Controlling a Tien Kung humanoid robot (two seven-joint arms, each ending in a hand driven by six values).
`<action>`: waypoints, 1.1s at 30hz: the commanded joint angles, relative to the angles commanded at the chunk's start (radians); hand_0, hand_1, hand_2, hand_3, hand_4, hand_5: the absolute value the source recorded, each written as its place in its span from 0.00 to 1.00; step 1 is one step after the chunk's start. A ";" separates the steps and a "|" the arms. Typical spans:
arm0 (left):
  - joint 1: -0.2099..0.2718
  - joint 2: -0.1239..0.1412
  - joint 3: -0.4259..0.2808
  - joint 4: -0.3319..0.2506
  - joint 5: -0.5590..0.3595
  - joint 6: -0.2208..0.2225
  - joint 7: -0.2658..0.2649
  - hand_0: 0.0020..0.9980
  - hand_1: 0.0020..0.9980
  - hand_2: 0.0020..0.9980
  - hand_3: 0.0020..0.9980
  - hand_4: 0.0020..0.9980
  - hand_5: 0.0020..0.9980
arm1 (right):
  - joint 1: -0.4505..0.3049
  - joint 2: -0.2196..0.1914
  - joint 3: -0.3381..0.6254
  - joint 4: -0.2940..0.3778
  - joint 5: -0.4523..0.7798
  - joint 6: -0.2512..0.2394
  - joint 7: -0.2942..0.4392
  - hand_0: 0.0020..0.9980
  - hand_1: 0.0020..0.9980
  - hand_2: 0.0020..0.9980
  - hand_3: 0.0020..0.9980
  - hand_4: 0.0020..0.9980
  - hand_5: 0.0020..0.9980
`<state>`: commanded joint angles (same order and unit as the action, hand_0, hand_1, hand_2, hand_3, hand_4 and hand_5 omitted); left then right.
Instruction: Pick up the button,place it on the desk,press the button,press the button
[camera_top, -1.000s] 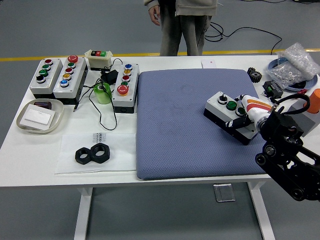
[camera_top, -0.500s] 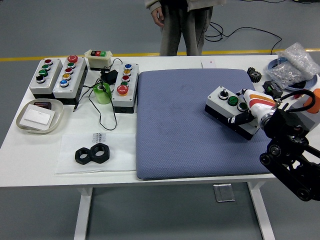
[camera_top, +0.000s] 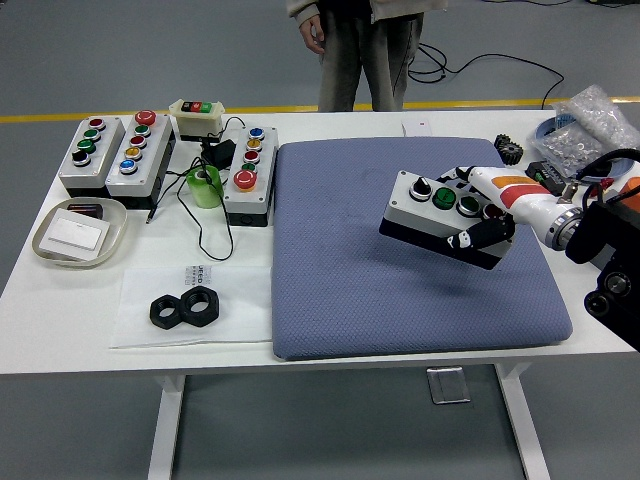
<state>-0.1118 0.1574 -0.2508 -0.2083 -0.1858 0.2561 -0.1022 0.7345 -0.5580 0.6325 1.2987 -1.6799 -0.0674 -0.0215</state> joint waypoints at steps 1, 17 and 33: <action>0.000 0.000 -0.001 0.000 0.000 0.000 0.000 0.73 0.83 0.88 0.83 0.64 1.00 | 0.003 -0.007 -0.005 0.000 -0.004 0.001 0.021 0.45 0.41 0.47 0.62 0.78 0.05; -0.003 -0.003 0.001 0.000 -0.005 0.000 -0.001 0.74 0.83 0.88 0.83 0.64 1.00 | 0.037 -0.050 -0.107 0.002 -0.096 -0.005 0.153 0.45 0.41 0.47 0.62 0.78 0.04; -0.005 -0.004 0.000 0.000 -0.004 0.000 0.001 0.74 0.83 0.88 0.83 0.64 1.00 | 0.055 -0.047 -0.195 -0.014 -0.111 -0.061 0.224 0.45 0.41 0.47 0.61 0.77 0.03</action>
<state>-0.1163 0.1533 -0.2510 -0.2084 -0.1896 0.2559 -0.1014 0.7896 -0.6050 0.4376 1.2850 -1.7910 -0.1282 0.2022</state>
